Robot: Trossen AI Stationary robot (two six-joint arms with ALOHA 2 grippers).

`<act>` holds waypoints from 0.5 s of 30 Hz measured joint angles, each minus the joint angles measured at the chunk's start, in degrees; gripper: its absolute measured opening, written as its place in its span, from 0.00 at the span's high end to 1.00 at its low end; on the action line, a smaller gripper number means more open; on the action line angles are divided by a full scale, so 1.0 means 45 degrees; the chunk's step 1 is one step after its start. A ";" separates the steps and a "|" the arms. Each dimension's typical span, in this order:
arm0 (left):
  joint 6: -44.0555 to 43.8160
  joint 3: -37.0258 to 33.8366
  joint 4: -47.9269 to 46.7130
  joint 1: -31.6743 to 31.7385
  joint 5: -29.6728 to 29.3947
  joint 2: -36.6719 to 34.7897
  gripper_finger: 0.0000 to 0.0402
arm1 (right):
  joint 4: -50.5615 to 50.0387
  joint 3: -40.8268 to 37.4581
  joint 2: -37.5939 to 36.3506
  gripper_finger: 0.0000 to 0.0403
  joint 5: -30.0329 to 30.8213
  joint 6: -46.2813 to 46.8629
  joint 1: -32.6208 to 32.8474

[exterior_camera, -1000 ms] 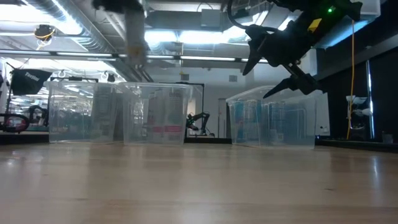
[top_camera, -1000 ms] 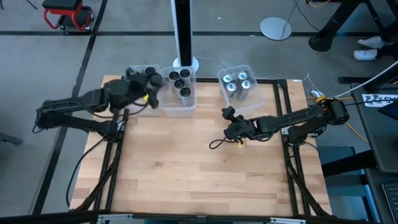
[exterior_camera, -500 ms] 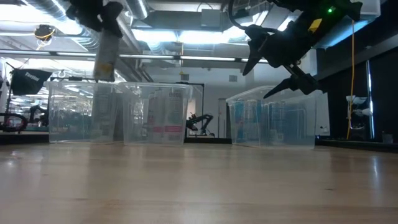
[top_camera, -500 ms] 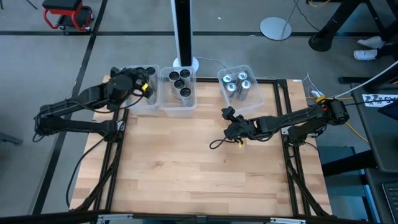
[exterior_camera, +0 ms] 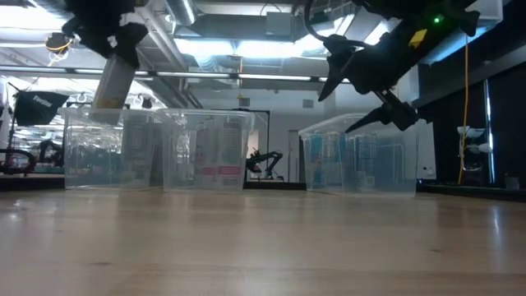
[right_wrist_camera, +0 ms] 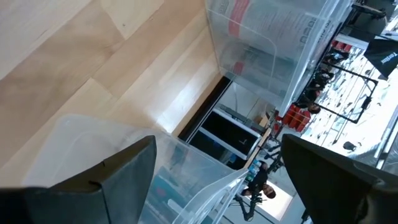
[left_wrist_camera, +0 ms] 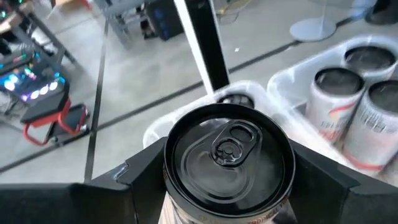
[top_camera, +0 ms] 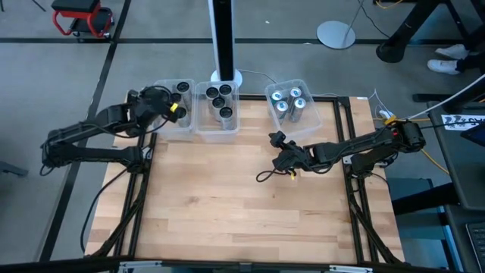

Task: Sort soda cans
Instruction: Put the white-yellow soda can into the top left transparent bin

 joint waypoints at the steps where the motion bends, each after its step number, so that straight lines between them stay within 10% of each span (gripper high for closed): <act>1: -0.0187 -0.0123 -0.0106 0.0000 0.0020 -0.0001 0.37 | 0.0038 0.0000 0.0000 0.15 0.0000 -0.0022 0.0000; 15: -0.2856 -0.2285 -0.0145 -0.0600 0.0357 -0.0520 0.37 | 0.0141 -0.0005 0.0000 0.15 0.0000 -0.0340 0.0000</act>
